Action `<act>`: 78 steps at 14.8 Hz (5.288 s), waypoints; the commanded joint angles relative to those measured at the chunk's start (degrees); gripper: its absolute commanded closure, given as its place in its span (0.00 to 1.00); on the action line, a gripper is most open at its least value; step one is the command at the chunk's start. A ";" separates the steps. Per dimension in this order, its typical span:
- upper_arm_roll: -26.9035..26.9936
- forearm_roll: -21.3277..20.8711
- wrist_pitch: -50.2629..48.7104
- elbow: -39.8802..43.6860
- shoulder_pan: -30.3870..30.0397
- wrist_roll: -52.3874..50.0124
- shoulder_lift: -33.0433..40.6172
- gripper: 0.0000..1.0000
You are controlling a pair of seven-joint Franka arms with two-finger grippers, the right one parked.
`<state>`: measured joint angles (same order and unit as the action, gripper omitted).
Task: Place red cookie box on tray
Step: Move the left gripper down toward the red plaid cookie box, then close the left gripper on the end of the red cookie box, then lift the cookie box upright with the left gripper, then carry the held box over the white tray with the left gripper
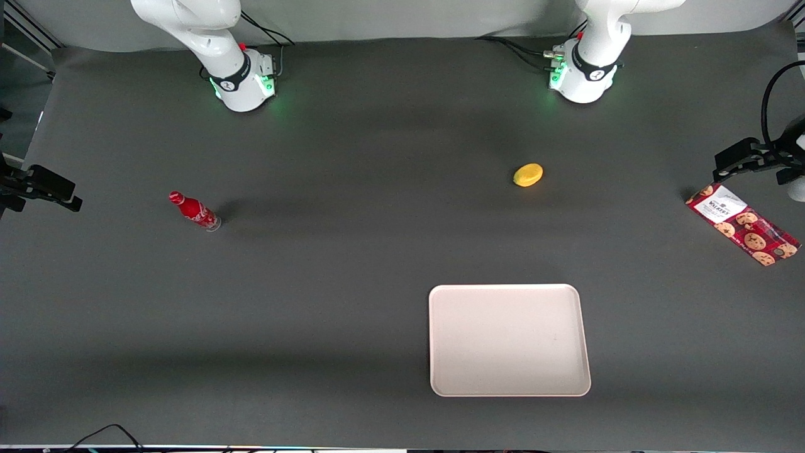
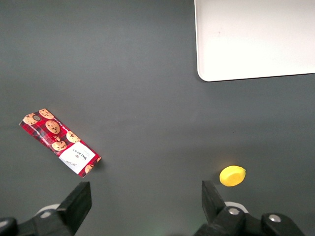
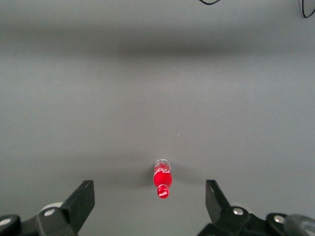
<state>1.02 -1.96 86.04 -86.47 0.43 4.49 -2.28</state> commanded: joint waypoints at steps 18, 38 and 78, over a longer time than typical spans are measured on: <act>19.43 3.97 11.22 -9.39 -3.59 -0.36 -5.37 0.00; 24.47 18.30 50.54 -26.91 -10.54 7.11 -28.31 0.00; -6.91 -1.21 28.20 18.08 4.23 -5.63 -42.44 1.00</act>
<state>-5.84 -2.47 111.62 -70.94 4.98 0.20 -40.75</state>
